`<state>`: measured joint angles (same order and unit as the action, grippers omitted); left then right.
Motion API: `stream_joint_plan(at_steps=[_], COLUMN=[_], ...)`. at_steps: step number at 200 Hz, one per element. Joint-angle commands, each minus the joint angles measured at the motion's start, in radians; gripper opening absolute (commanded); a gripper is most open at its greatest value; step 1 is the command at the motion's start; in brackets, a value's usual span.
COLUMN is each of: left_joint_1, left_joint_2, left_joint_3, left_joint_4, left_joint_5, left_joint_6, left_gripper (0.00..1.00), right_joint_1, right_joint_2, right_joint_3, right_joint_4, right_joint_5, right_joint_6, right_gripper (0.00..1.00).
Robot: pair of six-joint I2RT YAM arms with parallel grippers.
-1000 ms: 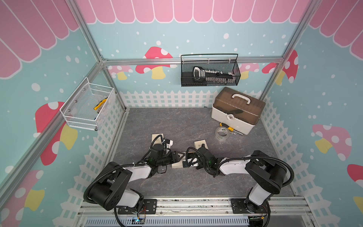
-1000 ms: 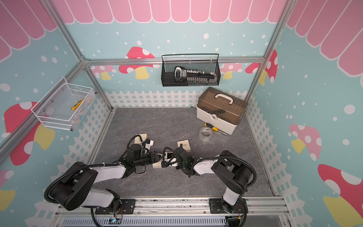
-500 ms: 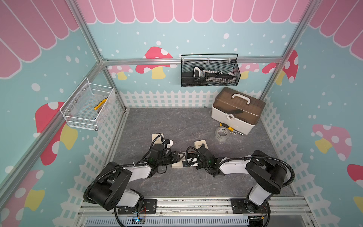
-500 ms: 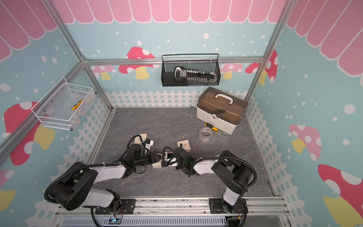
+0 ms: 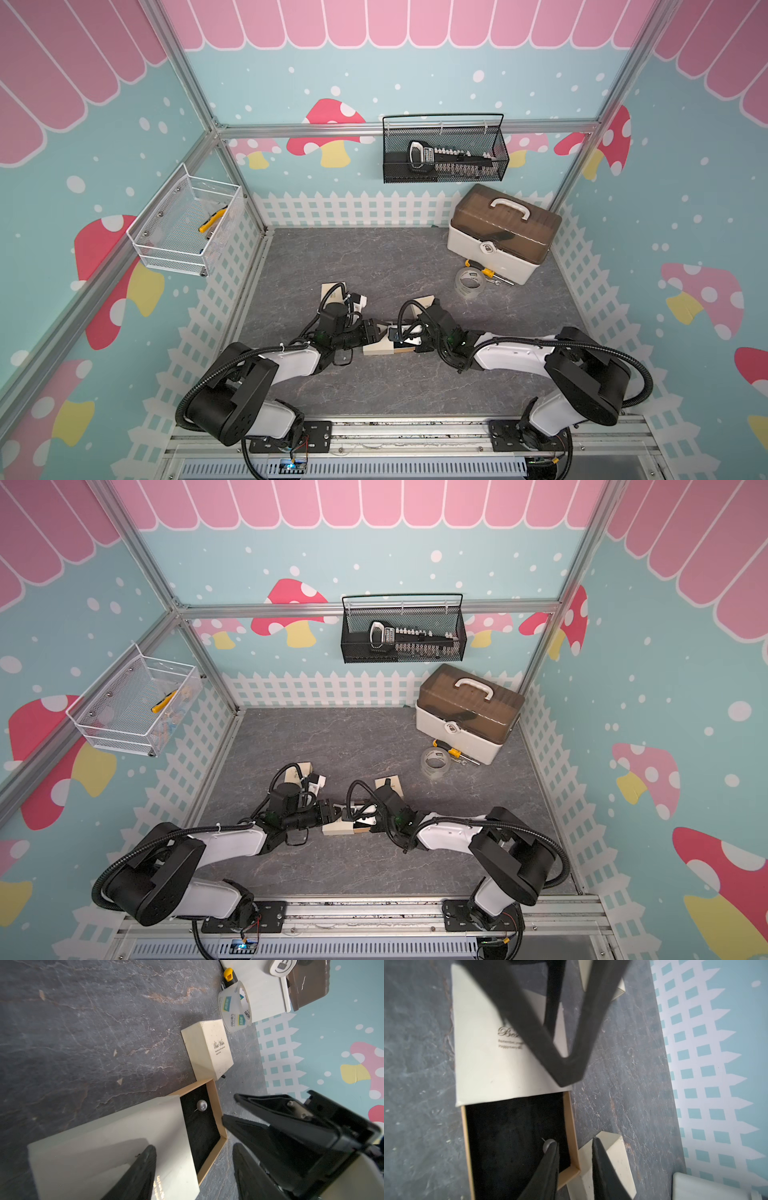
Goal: Place the earrings into the drawer-style jewelry box
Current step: Insert the earring into the inner lining.
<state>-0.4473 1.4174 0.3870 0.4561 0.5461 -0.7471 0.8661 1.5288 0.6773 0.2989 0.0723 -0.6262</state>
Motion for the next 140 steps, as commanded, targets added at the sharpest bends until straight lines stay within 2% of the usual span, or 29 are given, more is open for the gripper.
stream_joint_plan(at_steps=[1,15,27,54,82,140], left_joint_1=[0.002,-0.002,-0.012,-0.051,-0.075,-0.118], left_joint_2=[-0.025,-0.028,-0.030,-0.026,-0.011,0.069], left_joint_3=[0.025,0.025,0.028,0.032,0.030,0.052], left_joint_4=[-0.056,-0.065,-0.076,-0.082,-0.062,0.037], left_joint_5=[-0.009,-0.012,-0.019,-0.035,-0.053,-0.074], left_joint_6=[0.040,0.044,0.047,0.046,0.035,-0.005], left_gripper=[0.60,0.60,0.60,0.56,0.53,0.53], right_joint_1=[-0.034,-0.064,-0.097,-0.145,-0.183,-0.187], right_joint_2=[-0.052,-0.057,-0.043,0.009,0.056,0.179], right_joint_3=[0.033,0.107,0.179,0.280,0.346,0.468], right_joint_4=[-0.091,-0.242,-0.372,-0.519,-0.598,-0.729], right_joint_5=[-0.048,-0.047,-0.090,-0.216,-0.306,-0.352], right_joint_6=[0.267,0.440,0.578,0.753,0.856,0.939], right_gripper=[0.19,0.19,0.13,0.00,0.00,0.00])
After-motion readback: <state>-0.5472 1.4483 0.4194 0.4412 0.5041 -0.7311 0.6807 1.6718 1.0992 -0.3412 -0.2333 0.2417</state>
